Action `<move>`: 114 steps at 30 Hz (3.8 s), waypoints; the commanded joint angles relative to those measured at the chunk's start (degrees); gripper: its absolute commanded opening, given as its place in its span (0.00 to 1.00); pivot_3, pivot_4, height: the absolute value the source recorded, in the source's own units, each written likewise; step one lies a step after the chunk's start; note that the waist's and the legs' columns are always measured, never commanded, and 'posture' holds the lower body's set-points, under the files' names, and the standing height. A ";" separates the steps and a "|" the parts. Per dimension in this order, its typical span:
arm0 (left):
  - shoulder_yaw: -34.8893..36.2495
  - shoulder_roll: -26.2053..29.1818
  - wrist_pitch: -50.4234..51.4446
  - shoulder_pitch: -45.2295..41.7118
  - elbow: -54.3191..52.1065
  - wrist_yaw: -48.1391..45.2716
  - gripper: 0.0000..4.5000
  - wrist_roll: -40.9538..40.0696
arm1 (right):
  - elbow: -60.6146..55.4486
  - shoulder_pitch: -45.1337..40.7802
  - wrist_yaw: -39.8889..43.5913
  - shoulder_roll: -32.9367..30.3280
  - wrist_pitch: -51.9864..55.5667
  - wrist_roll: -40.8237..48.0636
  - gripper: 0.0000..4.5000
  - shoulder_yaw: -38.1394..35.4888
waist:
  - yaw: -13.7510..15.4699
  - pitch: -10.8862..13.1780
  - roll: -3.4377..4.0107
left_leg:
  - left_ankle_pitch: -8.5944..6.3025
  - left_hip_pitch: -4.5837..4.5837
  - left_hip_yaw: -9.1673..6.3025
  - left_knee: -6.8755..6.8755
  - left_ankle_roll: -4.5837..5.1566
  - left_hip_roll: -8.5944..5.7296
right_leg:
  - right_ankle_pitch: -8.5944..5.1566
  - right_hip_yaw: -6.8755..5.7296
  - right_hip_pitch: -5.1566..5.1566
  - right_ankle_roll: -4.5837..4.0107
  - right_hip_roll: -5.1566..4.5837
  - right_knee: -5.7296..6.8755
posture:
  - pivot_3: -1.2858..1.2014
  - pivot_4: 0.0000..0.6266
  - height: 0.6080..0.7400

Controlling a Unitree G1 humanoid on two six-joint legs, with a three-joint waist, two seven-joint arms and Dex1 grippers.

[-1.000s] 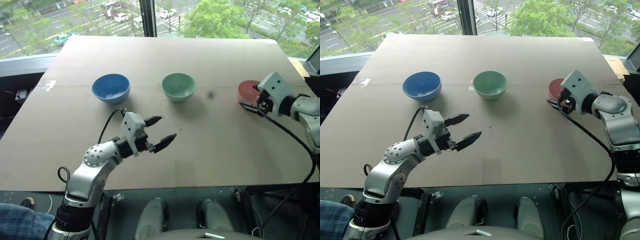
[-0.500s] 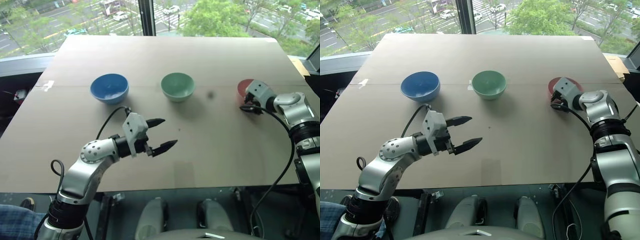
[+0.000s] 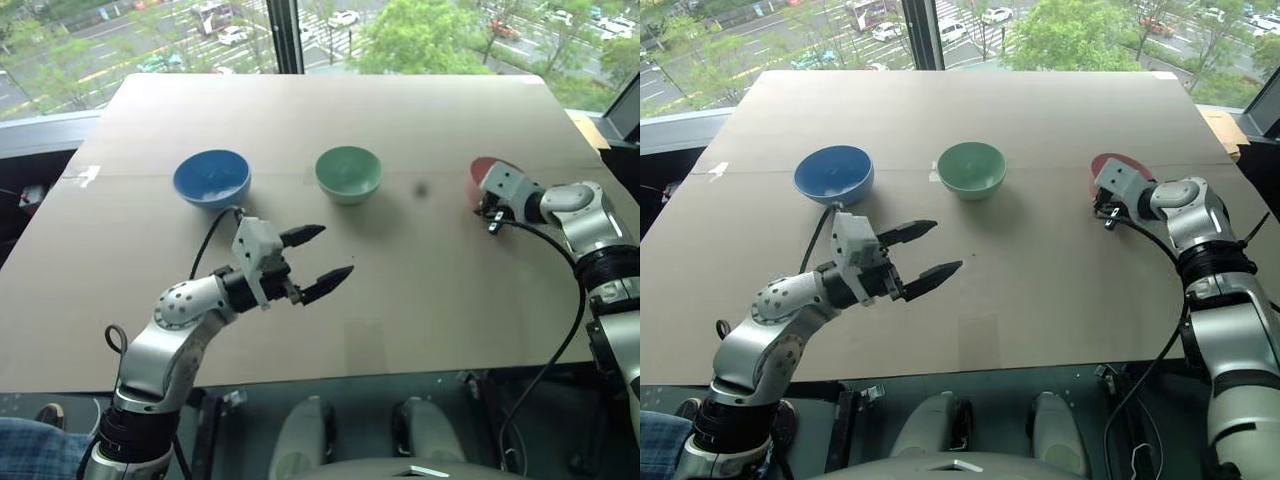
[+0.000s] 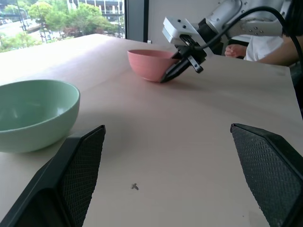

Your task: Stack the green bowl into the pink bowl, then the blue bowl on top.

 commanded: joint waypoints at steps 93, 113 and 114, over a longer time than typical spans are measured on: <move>21.94 6.44 -8.16 5.95 16.15 -3.63 1.00 -5.00 | -8.40 -19.89 -6.51 27.29 2.70 -1.66 0.01 6.46 | -1.57 -0.03 -0.08 | -0.05 -0.30 -0.06 -0.21 -0.42 0.40 | 0.12 -0.25 -0.27 -0.22 0.47 0.05 | 0.52 0.24 0.99; 14.19 7.25 -11.05 -6.66 27.55 -12.04 1.00 -1.43 | -65.84 0.57 9.34 5.68 35.91 9.30 0.25 12.95 | -0.93 -0.20 -0.35 | -0.08 -0.22 -0.08 0.01 -0.43 0.43 | 0.14 -0.44 -0.19 -0.25 0.46 0.03 | 0.52 0.24 0.99; 14.01 7.19 -11.08 -6.87 27.78 -12.27 1.00 -1.36 | -66.54 0.43 8.77 5.89 37.34 9.56 0.32 13.13 | -0.80 -0.20 -0.35 | -0.08 -0.22 -0.08 0.01 -0.43 0.43 | 0.14 -0.44 -0.19 -0.25 0.46 0.03 | 0.52 0.24 0.99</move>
